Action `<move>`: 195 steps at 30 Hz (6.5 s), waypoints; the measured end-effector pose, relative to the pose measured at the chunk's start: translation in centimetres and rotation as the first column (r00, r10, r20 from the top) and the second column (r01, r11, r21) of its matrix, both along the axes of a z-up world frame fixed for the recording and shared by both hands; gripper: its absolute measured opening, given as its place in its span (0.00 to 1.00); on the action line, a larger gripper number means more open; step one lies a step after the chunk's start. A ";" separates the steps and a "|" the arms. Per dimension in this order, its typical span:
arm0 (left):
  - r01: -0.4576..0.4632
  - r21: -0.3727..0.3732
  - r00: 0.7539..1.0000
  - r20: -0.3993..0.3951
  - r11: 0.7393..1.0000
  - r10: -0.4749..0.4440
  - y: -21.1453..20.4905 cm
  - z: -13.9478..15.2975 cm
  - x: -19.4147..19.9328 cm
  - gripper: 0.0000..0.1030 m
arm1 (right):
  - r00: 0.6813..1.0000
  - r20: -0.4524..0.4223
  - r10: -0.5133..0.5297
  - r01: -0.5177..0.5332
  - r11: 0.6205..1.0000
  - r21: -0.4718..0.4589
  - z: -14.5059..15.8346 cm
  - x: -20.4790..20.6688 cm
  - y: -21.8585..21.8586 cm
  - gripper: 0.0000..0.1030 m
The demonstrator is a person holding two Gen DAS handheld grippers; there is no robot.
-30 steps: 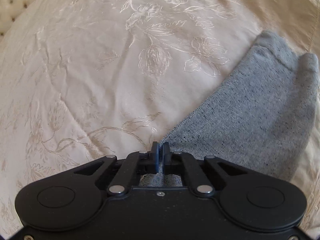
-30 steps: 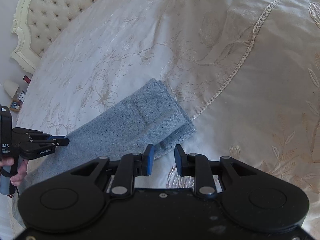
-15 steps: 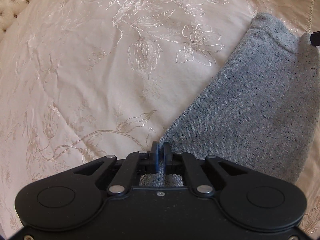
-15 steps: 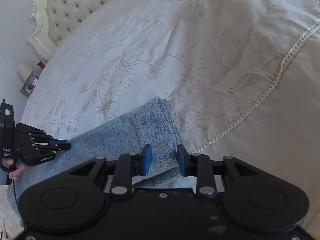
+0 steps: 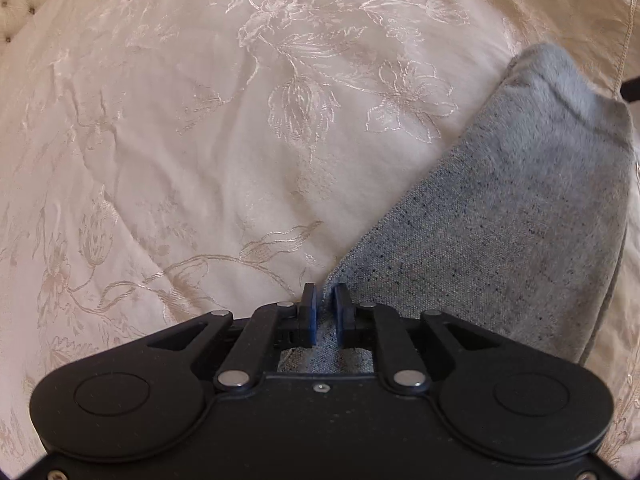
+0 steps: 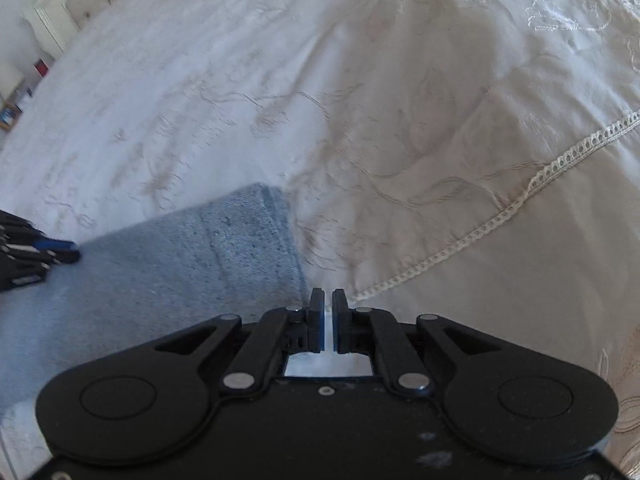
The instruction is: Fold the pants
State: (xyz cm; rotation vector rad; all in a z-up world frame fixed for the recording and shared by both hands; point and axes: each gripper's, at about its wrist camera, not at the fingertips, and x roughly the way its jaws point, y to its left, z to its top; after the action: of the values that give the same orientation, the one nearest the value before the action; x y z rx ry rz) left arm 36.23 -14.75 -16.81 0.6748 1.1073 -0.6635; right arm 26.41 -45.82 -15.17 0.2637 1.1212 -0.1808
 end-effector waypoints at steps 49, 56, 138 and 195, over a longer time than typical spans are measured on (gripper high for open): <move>-0.221 -0.099 0.974 0.022 0.970 0.224 42.1 4.3 -1.9 0.24 | 0.937 -0.065 0.342 -0.325 0.926 0.194 -1.5 -3.4 57.7 0.21; -0.153 -0.113 0.988 0.004 0.982 0.154 42.3 3.2 -0.4 0.24 | 0.954 -0.143 0.264 -0.230 0.948 0.218 -3.2 -4.0 56.9 0.19; -0.640 0.072 0.745 0.304 0.765 0.594 28.5 0.0 -21.8 0.35 | 0.881 0.030 0.473 -0.456 0.829 0.322 4.8 -12.9 43.4 0.24; -0.669 0.022 0.741 0.096 0.743 0.665 42.6 -0.2 -12.2 0.11 | 0.995 -0.053 0.087 -0.084 0.995 0.059 -1.9 -2.7 42.3 0.13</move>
State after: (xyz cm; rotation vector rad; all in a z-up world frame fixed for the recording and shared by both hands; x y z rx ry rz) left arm 24.03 27.87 -17.01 0.2977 1.1942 0.0227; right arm 23.68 -3.50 -17.03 0.2622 1.1922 -0.0809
